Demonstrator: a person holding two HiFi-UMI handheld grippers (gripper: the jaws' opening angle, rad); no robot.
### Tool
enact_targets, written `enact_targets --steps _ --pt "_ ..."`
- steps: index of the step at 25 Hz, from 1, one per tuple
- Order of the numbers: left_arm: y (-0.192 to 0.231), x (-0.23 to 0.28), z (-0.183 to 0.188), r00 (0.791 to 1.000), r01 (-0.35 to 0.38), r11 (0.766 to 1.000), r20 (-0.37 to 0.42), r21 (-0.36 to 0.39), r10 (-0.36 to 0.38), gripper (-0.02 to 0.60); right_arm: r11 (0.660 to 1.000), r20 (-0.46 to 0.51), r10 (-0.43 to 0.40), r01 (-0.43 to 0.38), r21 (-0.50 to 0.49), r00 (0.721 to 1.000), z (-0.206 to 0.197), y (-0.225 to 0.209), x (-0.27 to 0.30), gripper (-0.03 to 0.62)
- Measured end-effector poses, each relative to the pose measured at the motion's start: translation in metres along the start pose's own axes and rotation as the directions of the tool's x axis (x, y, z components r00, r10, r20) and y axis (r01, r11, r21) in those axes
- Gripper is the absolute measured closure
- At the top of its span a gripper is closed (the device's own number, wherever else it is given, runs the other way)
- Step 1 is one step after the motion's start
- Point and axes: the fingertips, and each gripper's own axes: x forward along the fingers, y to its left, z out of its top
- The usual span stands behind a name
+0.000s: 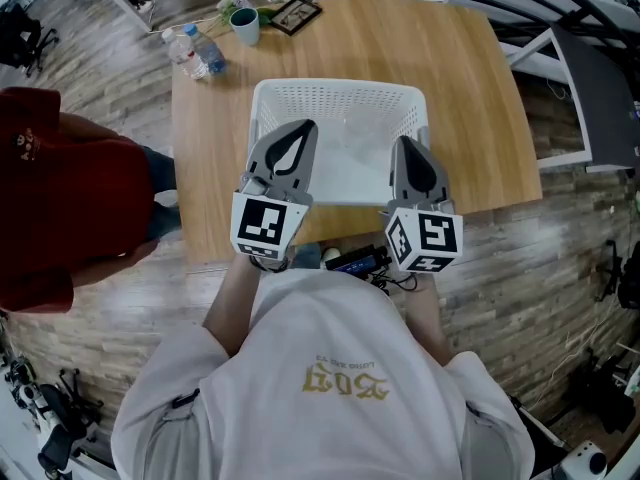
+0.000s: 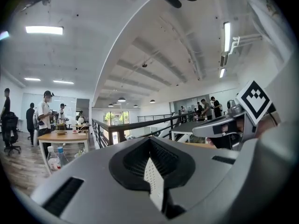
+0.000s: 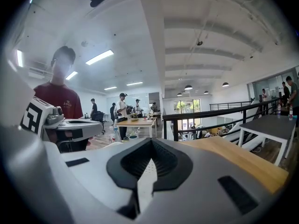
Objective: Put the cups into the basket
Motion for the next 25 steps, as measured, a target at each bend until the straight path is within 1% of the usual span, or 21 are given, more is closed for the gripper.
enact_targets --steps 3,8,13,18,25 --pt "-0.005 -0.012 0.003 1.000 0.000 1.000 0.011 -0.007 0.000 0.575 1.000 0.014 -0.004 0.004 0.002 1.000 0.002 0.002 -0.008 0.583" --pt "-0.003 -0.025 0.007 0.999 -0.021 0.999 0.031 -0.025 0.022 0.575 1.000 0.038 -0.007 0.008 -0.014 0.999 0.008 0.007 -0.016 0.583" --pt "-0.009 -0.033 0.010 1.000 -0.020 1.000 0.024 -0.004 0.020 0.575 1.000 0.050 -0.002 0.004 -0.028 0.999 0.012 0.015 -0.025 0.583" --pt "-0.013 -0.037 0.007 1.000 -0.018 1.000 0.022 -0.012 0.018 0.575 1.000 0.074 0.020 -0.019 -0.019 0.997 0.014 0.020 -0.033 0.583" --pt "-0.016 -0.038 0.008 1.000 -0.012 1.000 0.020 -0.013 0.012 0.575 1.000 0.075 0.016 -0.014 -0.018 0.997 0.013 0.017 -0.037 0.583"
